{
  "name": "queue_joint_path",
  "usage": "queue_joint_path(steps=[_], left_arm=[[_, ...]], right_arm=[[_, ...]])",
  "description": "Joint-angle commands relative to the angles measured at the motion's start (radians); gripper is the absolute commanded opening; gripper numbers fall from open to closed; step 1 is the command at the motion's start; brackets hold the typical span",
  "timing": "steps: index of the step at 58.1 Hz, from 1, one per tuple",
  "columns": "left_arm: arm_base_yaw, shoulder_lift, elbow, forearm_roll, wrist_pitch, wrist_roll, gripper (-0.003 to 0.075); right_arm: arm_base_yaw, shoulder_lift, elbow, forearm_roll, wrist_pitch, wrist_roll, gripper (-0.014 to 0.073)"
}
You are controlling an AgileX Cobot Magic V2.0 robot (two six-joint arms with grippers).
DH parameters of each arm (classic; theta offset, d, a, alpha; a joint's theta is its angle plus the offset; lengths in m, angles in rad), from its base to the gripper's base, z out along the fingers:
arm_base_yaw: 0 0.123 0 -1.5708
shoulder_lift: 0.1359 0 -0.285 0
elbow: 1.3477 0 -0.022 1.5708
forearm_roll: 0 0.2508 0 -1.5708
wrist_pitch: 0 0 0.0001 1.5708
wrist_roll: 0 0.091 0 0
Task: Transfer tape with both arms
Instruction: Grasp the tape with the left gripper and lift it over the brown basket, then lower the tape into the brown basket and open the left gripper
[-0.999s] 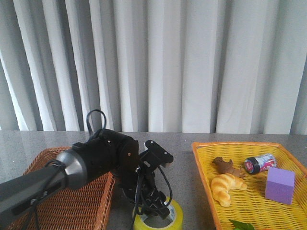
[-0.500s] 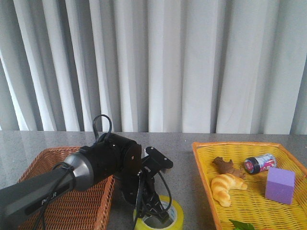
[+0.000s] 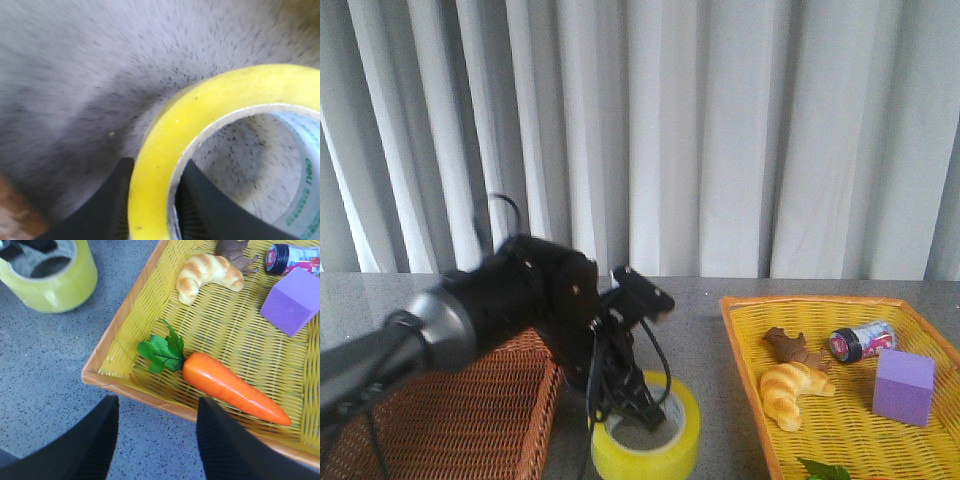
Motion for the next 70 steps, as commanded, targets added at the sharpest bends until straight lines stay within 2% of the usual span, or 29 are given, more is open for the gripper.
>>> queue_joint_path(steps=[1, 14, 24, 34, 48, 62, 70], left_arm=[[-0.004, -0.143, -0.030, 0.026, -0.014, -0.008, 0.0067], [0.036, -0.266, -0.030, 0.132, 0.067, -0.010, 0.0067], [0.157, -0.295, -0.029, 0.170, 0.129, -0.084, 0.0067], [0.284, -0.291, 0.022, 0.170, 0.131, -0.088, 0.0067], [0.385, -0.290, 0.208, 0.169, -0.045, -0.114, 0.0067], [0.386, -0.290, 0.372, 0.170, -0.311, -0.113, 0.0067], [0.386, -0.289, 0.416, 0.171, -0.390, -0.113, 0.0067]], right_arm=[[-0.006, -0.007, -0.025, -0.006, -0.050, -0.001, 0.0361], [-0.006, -0.007, -0.025, -0.006, -0.050, -0.001, 0.0361], [-0.006, -0.007, -0.025, -0.006, -0.050, -0.001, 0.0361], [-0.006, -0.007, -0.025, -0.006, -0.049, -0.001, 0.0361], [-0.006, -0.007, -0.025, -0.006, -0.048, -0.001, 0.0361], [-0.006, -0.007, -0.025, -0.006, -0.048, -0.001, 0.0361], [-0.006, -0.007, -0.025, -0.006, -0.048, -0.001, 0.0361]])
